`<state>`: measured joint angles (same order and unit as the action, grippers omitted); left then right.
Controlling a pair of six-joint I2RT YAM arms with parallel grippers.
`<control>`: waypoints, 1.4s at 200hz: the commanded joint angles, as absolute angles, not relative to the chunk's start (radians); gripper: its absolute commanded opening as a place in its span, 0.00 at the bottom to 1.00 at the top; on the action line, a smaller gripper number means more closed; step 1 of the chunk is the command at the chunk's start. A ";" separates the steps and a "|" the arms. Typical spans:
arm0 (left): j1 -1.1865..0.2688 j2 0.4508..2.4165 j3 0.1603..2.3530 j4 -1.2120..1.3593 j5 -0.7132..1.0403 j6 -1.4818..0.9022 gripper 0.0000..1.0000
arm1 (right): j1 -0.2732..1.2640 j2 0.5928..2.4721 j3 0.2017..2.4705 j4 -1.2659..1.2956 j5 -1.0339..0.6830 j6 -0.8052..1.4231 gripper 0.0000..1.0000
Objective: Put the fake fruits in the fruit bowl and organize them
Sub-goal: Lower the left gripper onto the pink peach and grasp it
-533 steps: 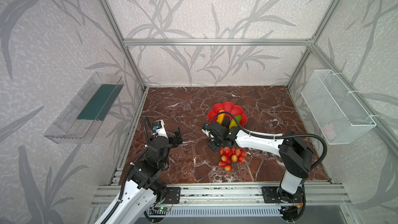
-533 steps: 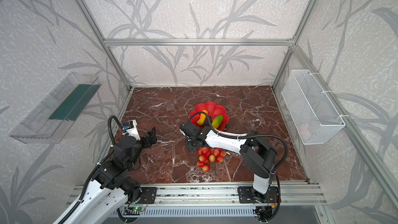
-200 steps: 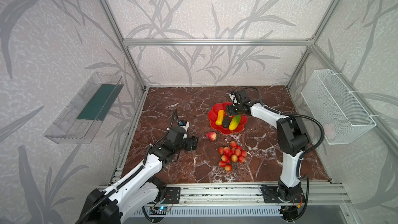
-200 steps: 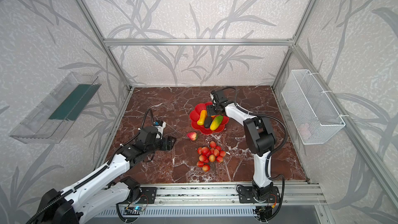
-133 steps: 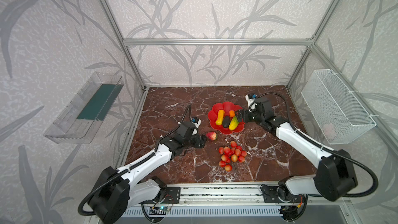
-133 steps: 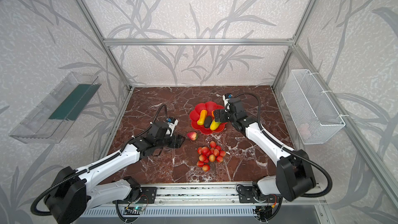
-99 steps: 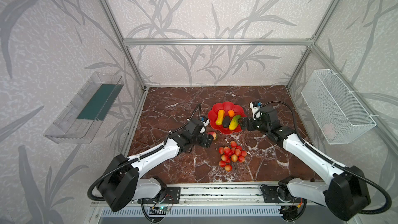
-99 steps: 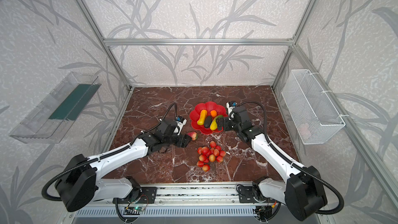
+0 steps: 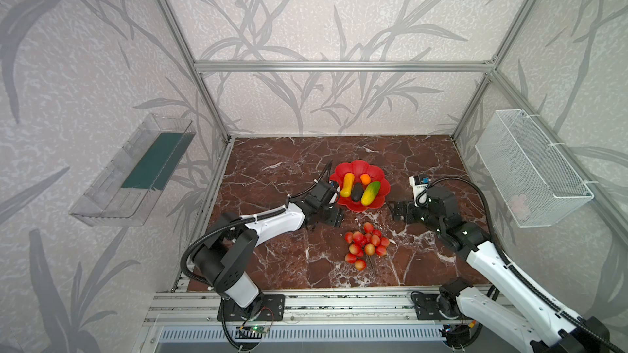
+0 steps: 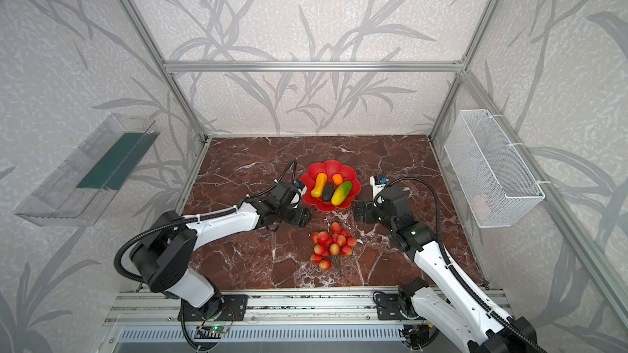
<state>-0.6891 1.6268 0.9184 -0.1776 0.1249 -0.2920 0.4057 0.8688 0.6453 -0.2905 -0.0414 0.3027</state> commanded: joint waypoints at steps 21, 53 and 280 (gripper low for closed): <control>-0.696 1.698 0.978 -0.206 0.099 -0.307 0.79 | 0.402 0.824 0.630 -0.336 -0.014 0.294 0.99; -0.695 1.724 0.993 -0.229 0.111 -0.310 0.70 | 0.402 0.815 0.626 -0.339 -0.014 0.294 0.99; -0.690 1.725 0.985 -0.261 0.097 -0.341 0.44 | 0.402 0.773 0.612 -0.359 -0.012 0.300 0.99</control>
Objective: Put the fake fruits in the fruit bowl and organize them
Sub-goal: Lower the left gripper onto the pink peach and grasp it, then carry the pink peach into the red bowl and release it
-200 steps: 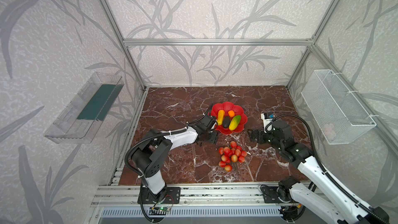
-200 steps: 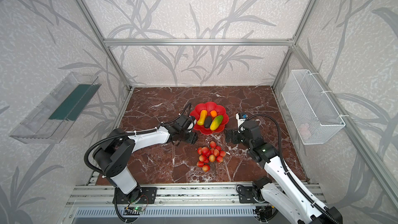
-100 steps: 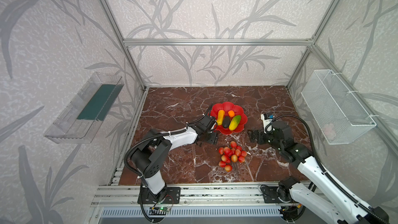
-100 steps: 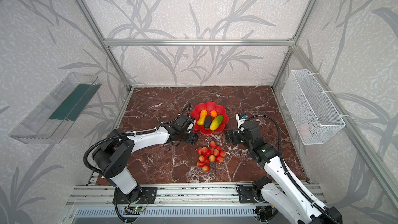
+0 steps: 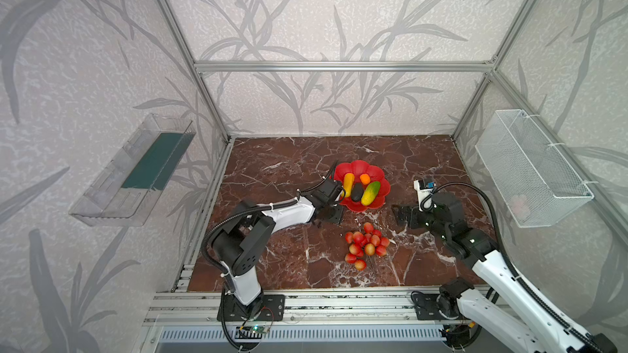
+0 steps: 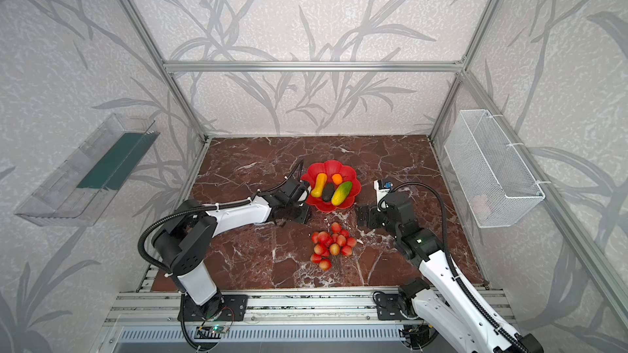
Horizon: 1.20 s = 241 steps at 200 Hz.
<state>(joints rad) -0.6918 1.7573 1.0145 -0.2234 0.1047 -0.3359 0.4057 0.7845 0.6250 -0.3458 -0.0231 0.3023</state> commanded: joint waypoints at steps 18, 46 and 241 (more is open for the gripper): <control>-0.692 1.679 0.950 -0.267 0.110 -0.342 0.41 | 0.402 0.773 0.611 -0.355 -0.014 0.302 0.99; -0.694 1.576 0.914 -0.272 0.146 -0.334 0.38 | 0.402 0.775 0.609 -0.350 -0.010 0.301 0.99; -0.701 1.920 1.365 -0.302 0.275 -0.178 0.37 | 0.402 0.688 0.572 -0.443 -0.033 0.331 1.00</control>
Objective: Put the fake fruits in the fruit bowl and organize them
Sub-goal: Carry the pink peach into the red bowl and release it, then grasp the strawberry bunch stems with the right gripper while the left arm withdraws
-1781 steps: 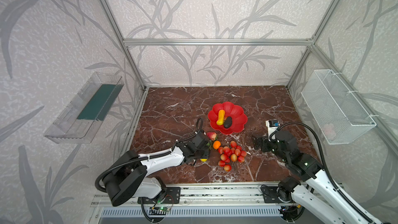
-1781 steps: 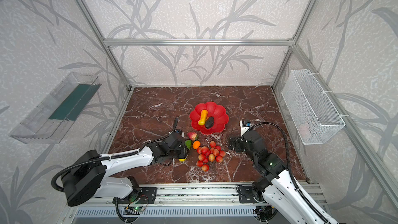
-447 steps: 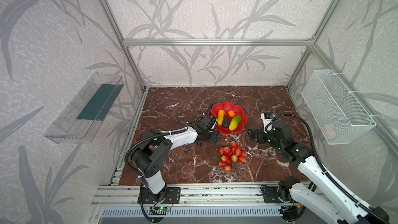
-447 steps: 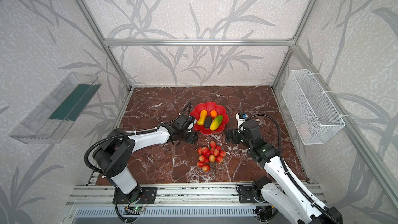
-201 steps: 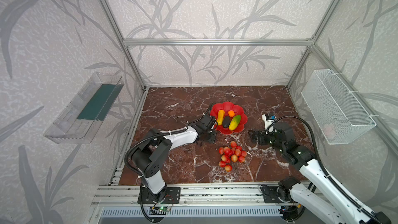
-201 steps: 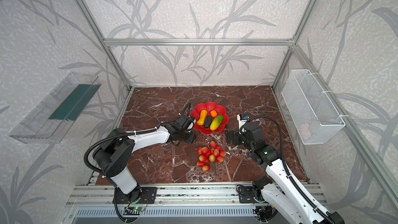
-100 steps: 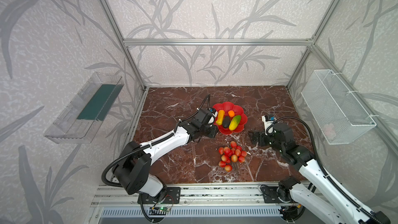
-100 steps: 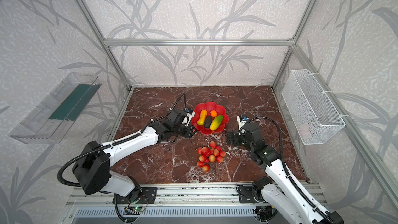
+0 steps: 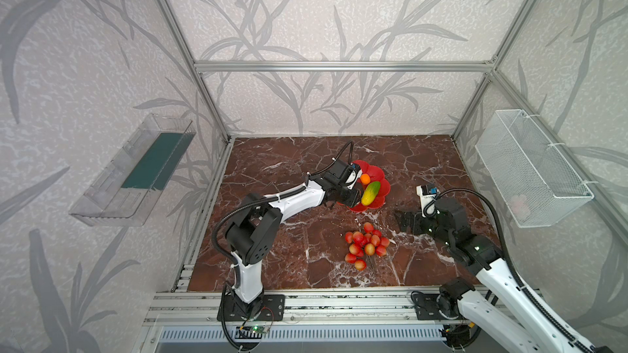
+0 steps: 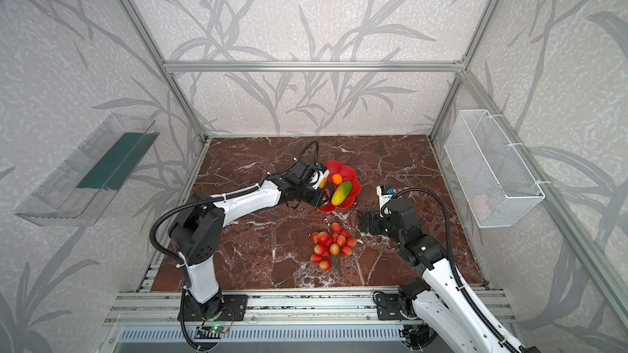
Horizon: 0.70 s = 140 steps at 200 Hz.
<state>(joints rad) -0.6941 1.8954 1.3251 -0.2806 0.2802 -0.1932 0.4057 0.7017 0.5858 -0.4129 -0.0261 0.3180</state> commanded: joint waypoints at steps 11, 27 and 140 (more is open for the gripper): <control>-0.702 1.930 1.369 -0.297 0.265 -0.188 0.42 | 0.402 0.686 0.571 -0.451 -0.036 0.334 0.99; -0.702 1.927 1.374 -0.292 0.255 -0.200 0.56 | 0.402 0.685 0.571 -0.466 -0.049 0.336 0.98; -0.696 1.415 1.112 -0.007 -0.099 -0.207 0.84 | 0.815 0.594 0.533 -0.727 0.047 0.597 0.74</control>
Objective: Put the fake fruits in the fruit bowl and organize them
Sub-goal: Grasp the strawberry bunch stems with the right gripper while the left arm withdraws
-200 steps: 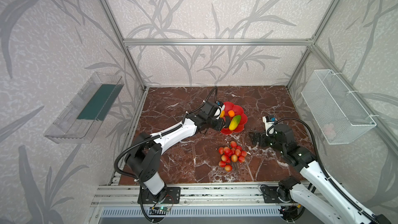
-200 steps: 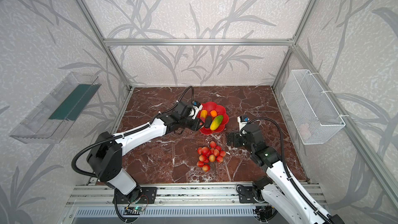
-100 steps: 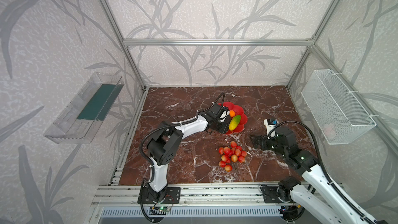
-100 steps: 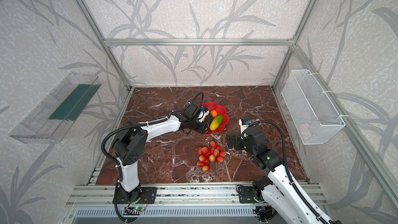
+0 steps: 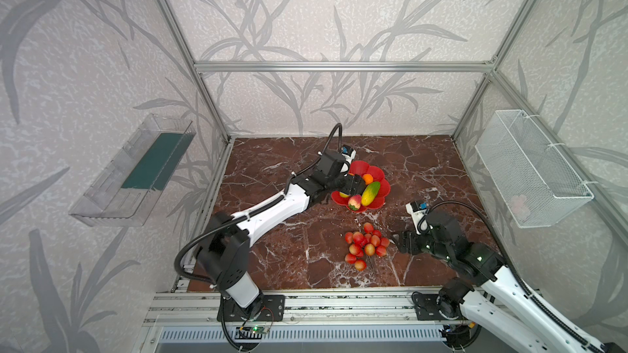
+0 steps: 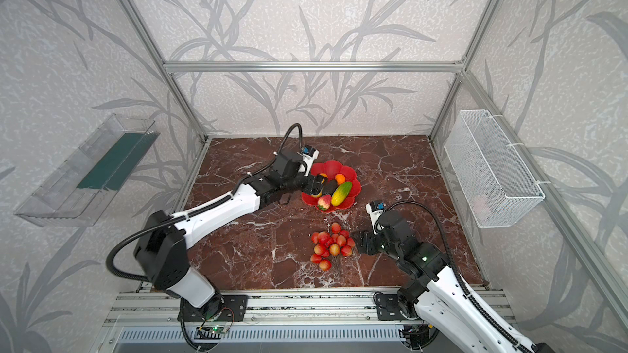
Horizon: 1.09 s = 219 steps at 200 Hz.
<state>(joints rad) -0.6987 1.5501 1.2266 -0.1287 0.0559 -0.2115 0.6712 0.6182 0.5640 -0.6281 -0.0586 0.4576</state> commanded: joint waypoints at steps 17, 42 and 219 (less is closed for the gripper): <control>-0.688 1.302 1.009 0.044 -0.164 -0.203 0.87 | 0.967 0.604 0.504 -0.708 0.119 0.702 0.71; -0.666 1.157 0.883 0.059 -0.235 -0.212 0.90 | 1.139 0.710 0.473 -0.614 0.172 0.784 0.70; -0.552 0.700 0.620 -0.170 -0.286 -0.347 0.93 | 1.180 1.161 0.434 -0.227 0.284 0.842 0.45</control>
